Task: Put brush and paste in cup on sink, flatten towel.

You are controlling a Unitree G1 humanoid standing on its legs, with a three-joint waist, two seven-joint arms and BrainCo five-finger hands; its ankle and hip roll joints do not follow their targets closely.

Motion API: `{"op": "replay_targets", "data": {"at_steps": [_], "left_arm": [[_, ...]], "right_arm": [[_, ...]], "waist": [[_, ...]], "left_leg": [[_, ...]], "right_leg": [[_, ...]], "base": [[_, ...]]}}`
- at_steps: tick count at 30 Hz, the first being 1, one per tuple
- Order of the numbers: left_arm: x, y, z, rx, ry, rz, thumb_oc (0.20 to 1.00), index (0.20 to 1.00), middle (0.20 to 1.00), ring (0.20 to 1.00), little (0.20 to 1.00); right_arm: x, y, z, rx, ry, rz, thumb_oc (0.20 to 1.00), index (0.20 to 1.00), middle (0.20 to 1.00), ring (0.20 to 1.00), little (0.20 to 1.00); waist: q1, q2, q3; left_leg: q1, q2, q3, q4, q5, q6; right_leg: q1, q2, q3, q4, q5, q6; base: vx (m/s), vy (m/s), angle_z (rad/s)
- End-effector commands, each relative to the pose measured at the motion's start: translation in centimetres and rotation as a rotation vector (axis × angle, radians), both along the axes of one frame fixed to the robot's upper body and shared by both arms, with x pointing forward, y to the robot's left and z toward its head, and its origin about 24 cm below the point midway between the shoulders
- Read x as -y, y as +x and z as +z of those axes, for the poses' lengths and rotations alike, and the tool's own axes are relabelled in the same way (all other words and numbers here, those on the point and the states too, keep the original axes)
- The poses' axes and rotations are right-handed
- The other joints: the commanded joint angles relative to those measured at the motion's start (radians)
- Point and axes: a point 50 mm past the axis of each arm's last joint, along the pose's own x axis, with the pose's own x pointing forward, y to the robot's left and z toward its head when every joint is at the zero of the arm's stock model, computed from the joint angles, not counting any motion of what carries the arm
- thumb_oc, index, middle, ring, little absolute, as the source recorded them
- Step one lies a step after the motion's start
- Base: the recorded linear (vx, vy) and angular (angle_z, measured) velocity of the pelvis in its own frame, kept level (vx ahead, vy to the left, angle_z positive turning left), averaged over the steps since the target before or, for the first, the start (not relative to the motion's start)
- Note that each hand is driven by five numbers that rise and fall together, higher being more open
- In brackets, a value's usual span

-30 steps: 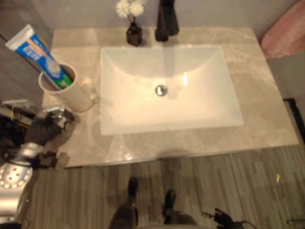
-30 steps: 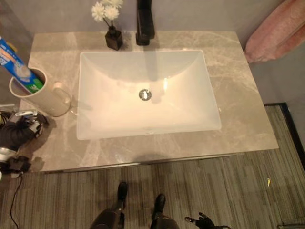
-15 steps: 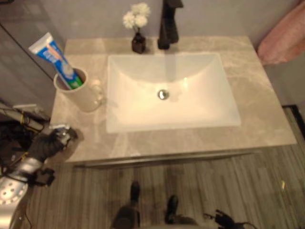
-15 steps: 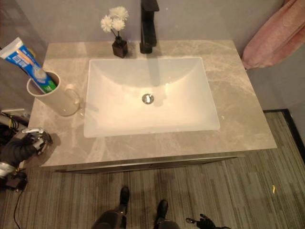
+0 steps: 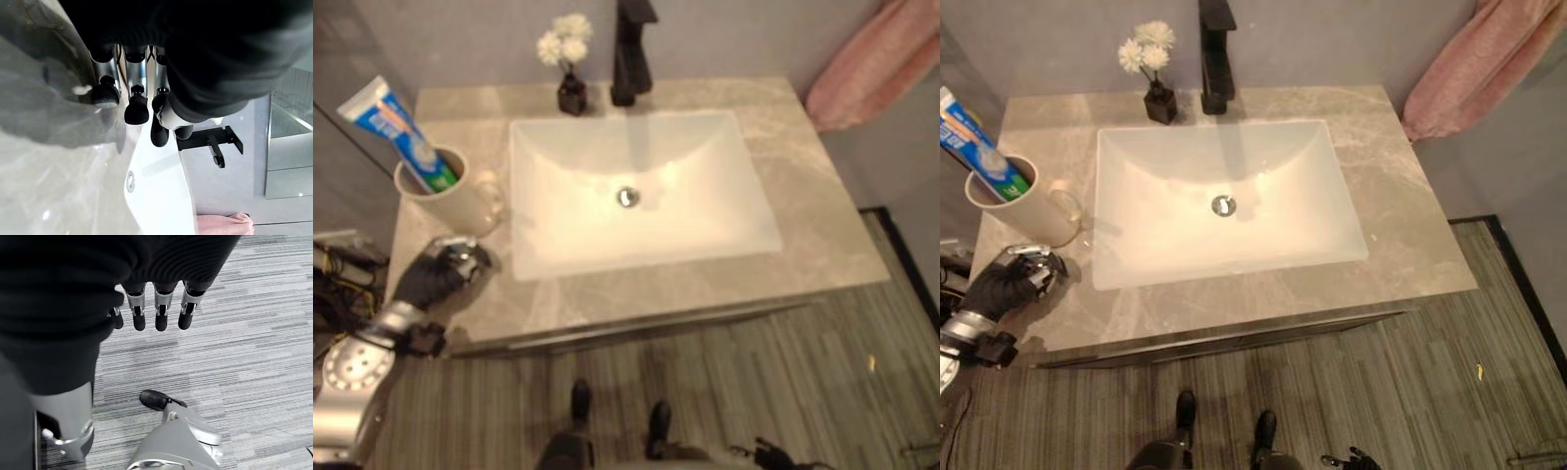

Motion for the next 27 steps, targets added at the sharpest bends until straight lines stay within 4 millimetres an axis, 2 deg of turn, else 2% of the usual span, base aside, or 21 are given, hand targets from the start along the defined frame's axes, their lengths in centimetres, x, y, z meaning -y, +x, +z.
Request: {"op": "replay_targets", "data": {"at_steps": [1, 11, 17, 19, 27], "left_arm": [[-0.5, 0.2, 1.4, 0.104, 0.027, 0.055, 0.200, 0.200, 0.200, 0.200, 0.200], [-0.8, 1.5, 1.7, 0.166, -0.017, 0.125, 0.200, 0.200, 0.200, 0.200, 0.200], [-1.2, 2.7, 2.9, 0.233, -0.035, 0.172, 0.200, 0.200, 0.200, 0.200, 0.200], [-2.3, 3.1, 4.1, 0.266, -0.007, 0.218, 0.200, 0.200, 0.200, 0.200, 0.200], [-4.1, 4.1, 6.9, 0.325, 0.026, 0.281, 0.200, 0.200, 0.200, 0.200, 0.200]], "right_arm": [[0.4, -0.9, 0.0, -0.036, -0.014, 0.024, 1.000, 1.000, 1.000, 1.000, 1.000], [0.7, 0.8, 0.3, 0.006, -0.029, 0.033, 1.000, 1.000, 1.000, 1.000, 1.000], [0.7, 1.3, 0.5, 0.018, -0.034, 0.051, 1.000, 1.000, 1.000, 1.000, 1.000], [0.9, 1.4, 0.6, 0.021, -0.038, 0.054, 1.000, 1.000, 1.000, 1.000, 1.000], [1.4, 1.9, 0.9, 0.033, -0.052, 0.071, 1.000, 1.000, 1.000, 1.000, 1.000]], "waist": [[-0.014, -0.001, 0.003], [-0.030, -0.003, 0.001], [-0.040, -0.011, 0.005], [-0.049, -0.015, 0.006], [-0.059, -0.019, 0.009]], "left_leg": [[-0.006, 0.024, -0.057, 0.012, -0.081, 0.018], [-0.065, 0.025, -0.041, 0.012, -0.069, 0.018], [-0.092, 0.031, -0.040, 0.012, -0.062, 0.016], [-0.103, 0.034, -0.043, 0.012, -0.059, 0.014], [-0.130, 0.040, -0.058, 0.012, -0.048, 0.009]], "right_leg": [[-0.006, -0.034, -0.056, 0.004, 0.031, 0.059], [-0.080, -0.039, -0.037, 0.004, 0.053, 0.063], [-0.108, -0.035, -0.029, 0.004, 0.055, 0.062], [-0.120, -0.033, -0.023, 0.004, 0.060, 0.062], [-0.141, -0.029, -0.021, 0.004, 0.059, 0.061]], "base": [[0.00, 0.016, -0.11], [0.01, 0.018, -0.08], [0.01, 0.002, -0.03], [0.01, 0.000, -0.02], [0.00, 0.002, -0.02]]}}
